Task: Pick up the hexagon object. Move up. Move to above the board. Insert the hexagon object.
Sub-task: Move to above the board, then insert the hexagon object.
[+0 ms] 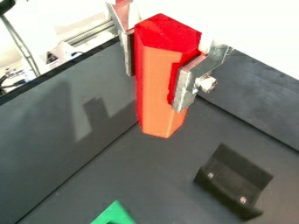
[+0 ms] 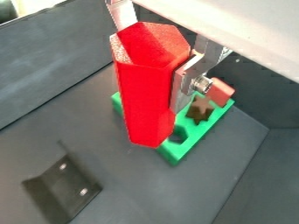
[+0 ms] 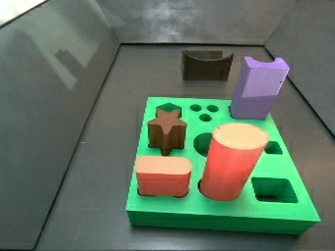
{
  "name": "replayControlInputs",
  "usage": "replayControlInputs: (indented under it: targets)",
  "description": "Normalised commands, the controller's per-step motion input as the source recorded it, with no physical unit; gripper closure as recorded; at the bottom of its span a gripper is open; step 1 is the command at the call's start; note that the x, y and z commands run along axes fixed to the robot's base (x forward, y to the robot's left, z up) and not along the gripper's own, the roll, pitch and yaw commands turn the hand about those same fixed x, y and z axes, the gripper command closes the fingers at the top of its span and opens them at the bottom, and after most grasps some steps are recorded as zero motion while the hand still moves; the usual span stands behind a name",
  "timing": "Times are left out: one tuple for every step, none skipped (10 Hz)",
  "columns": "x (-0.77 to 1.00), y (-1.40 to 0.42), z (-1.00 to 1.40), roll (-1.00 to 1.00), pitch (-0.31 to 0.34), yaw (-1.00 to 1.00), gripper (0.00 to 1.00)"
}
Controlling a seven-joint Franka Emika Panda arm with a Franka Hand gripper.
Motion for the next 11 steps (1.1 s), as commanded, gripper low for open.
replayControlInputs:
  targets:
    - [-0.09,-1.00,-0.03,0.02,-0.038,-0.04,1.00]
    - [-0.09,-1.00,-0.03,0.01,-0.029,-0.02,1.00]
    - [-0.07,-1.00,-0.03,0.00,-0.005,-0.01,1.00]
    - [-0.06,-1.00,-0.03,-0.01,0.005,0.00,1.00]
    - [0.00,-0.63,-0.01,0.01,0.016,0.00,1.00]
    - [0.04,-0.31,-0.01,0.00,0.025,0.00,1.00]
    - [0.04,-0.19,0.00,0.00,0.021,0.00,1.00]
    - [0.00,0.00,-0.05,0.00,-0.003,0.00,1.00]
    - [0.05,-0.02,-0.43,0.00,-0.081,0.00,1.00]
    - [0.00,-0.04,-0.69,0.00,-0.131,0.00,1.00]
    - [0.00,-0.10,-0.72,0.06,-0.114,0.07,1.00]
